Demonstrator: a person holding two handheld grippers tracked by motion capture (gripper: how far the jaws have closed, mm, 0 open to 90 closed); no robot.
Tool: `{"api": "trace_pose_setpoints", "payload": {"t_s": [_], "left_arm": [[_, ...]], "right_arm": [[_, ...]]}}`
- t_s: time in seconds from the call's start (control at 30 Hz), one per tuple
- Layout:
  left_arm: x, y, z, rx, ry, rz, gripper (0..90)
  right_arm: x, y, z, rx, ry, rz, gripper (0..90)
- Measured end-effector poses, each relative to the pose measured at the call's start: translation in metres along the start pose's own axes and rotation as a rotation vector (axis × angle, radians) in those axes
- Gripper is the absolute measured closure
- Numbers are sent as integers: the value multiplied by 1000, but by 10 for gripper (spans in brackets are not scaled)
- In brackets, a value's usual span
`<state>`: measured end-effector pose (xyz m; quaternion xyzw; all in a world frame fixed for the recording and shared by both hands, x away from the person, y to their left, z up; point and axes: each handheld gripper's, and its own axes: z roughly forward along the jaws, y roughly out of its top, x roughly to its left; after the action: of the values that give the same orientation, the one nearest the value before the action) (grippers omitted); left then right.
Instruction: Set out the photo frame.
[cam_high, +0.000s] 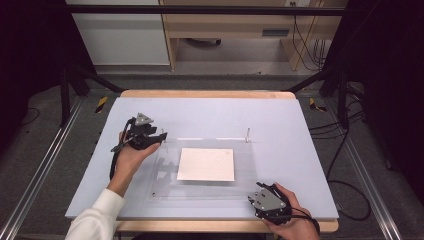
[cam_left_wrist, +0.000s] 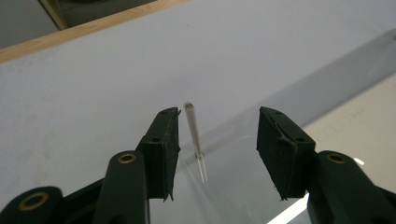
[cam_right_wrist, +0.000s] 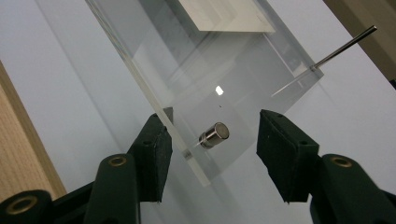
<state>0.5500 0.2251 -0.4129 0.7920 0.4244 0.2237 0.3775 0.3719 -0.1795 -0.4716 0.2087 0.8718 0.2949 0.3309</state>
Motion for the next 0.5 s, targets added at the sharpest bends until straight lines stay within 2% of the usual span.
{"api": "trace_pose_setpoints", "payload": {"t_s": [0.03,0.1,0.2,0.27,0.3,0.4,0.5], "left_arm": [[-4,-4,-6,12,-10,22,487],[-14,-14,-17,-14,-24,45,476],[-29,-29,-31,-32,-40,95,388],[-38,-32,-38,-27,-41,154,332],[-47,-32,-48,-46,-31,197,250],[-56,-32,-57,-64,-49,223,211],[-68,-37,-65,-84,-74,273,145]], "right_arm": [[0,0,0,1,0,1,460],[0,0,0,2,-2,1,460],[0,0,0,1,-3,3,462],[0,1,0,2,-6,1,464],[-1,1,-1,1,-8,4,466],[-2,2,-2,-8,-10,13,471],[-5,2,-4,-21,-19,29,477]]}}
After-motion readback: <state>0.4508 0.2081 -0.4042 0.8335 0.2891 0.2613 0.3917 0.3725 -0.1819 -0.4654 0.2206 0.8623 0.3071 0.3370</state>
